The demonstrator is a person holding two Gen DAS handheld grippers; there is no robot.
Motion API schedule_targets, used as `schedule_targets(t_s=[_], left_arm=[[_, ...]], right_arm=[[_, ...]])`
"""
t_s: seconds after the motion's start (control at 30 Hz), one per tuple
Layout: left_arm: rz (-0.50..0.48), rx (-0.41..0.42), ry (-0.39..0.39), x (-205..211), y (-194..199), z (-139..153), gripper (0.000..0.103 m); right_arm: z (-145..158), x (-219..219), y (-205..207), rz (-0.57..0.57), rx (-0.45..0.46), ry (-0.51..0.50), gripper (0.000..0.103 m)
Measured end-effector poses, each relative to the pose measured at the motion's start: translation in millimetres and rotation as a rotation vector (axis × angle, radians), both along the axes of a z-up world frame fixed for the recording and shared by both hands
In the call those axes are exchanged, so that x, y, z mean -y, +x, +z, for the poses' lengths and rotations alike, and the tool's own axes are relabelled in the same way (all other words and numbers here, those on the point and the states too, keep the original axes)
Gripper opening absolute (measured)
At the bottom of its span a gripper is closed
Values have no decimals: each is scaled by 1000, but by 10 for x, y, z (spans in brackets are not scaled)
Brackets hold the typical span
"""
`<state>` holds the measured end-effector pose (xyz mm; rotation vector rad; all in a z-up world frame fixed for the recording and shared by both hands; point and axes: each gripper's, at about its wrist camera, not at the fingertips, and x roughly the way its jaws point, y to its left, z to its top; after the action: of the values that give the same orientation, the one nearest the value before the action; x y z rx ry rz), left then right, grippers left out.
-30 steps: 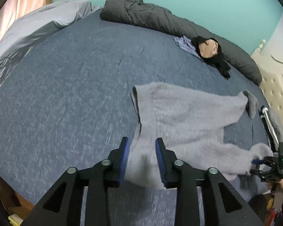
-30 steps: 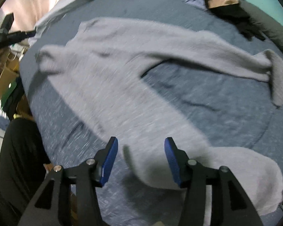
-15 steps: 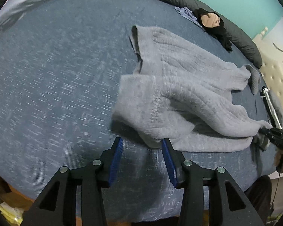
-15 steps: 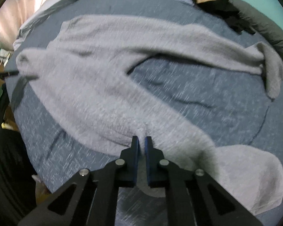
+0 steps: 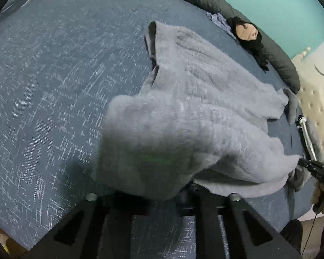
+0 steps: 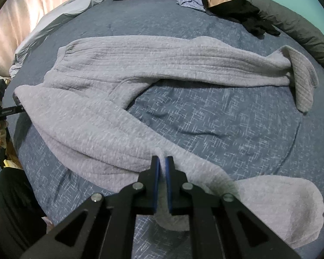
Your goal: Fold clothes
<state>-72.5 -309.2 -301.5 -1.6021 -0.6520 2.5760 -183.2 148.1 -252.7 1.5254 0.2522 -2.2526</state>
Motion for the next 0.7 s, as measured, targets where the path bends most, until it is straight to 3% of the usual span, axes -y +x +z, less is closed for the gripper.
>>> schedule_targets(t_s=[0.2,0.4,0.53,0.7], left_arm=[[-48,-81,-34,76,107,569,6],[-46,-159,-68,291,344,1225,5],[-32,-153,-117,421,370,1373,5],[-6,-119,-124,439,233,1208,5]], right_arm=[[187,22,30,30,6,-19,6],[565,103,69,73,-24,-28,6],[653,133,25,53,-45,-21,6],[528,20,29,7,-52,27,6]])
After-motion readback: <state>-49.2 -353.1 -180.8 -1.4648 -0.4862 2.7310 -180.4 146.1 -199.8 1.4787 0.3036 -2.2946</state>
